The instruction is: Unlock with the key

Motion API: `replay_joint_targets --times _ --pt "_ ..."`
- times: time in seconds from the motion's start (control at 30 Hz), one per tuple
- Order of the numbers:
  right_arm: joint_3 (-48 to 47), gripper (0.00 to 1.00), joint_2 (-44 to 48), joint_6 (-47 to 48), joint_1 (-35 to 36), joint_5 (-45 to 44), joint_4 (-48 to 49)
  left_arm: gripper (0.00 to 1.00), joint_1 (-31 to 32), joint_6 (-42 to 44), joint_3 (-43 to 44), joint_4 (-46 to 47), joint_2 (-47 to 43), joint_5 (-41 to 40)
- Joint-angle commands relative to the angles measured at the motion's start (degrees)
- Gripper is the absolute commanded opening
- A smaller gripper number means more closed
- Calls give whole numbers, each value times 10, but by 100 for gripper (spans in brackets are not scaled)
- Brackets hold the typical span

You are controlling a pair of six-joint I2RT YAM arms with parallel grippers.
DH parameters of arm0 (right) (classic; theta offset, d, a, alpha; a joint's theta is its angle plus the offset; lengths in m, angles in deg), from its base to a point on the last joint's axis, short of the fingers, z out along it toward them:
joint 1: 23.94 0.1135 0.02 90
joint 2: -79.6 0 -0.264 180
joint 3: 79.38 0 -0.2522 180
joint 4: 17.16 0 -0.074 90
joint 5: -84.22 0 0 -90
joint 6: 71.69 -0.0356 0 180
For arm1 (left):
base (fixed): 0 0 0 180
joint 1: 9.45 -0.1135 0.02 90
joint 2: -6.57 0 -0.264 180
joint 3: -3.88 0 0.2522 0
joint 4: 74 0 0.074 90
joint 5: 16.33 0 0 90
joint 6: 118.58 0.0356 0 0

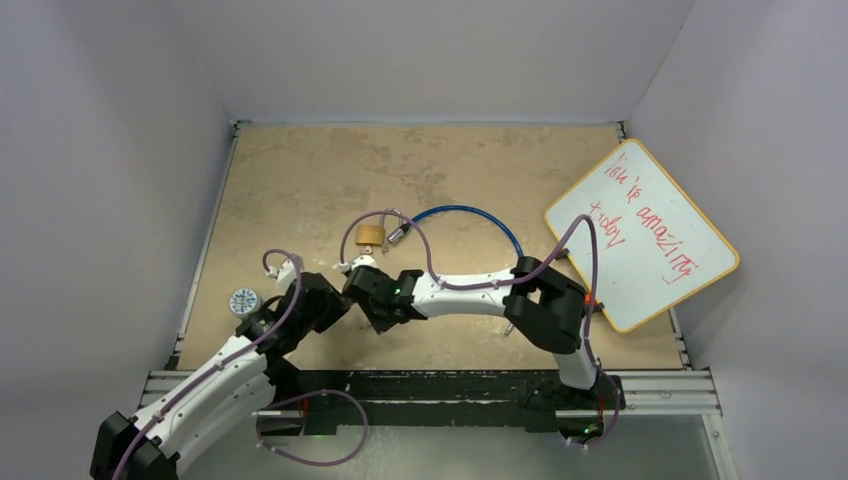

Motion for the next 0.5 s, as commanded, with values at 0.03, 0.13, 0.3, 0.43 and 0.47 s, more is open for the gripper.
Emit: replay_joint_targets --times 0.03,0.13,0.3,0.43,0.47 --pt "40 0 44 -103 -5 0 19 46 -2 26 27 -13 -21 21" --pt "71 0 84 -147 -12 9 58 51 -1 45 45 -16 -22 55" --pt "127 0 156 -278 -58 54 106 61 -1 31 76 -39 -44 103" --pt "177 0 206 -376 -87 86 153 64 -2 3 87 -35 -83 113" --pt "189 0 219 -396 -90 88 166 64 -2 -3 87 -29 -90 115"
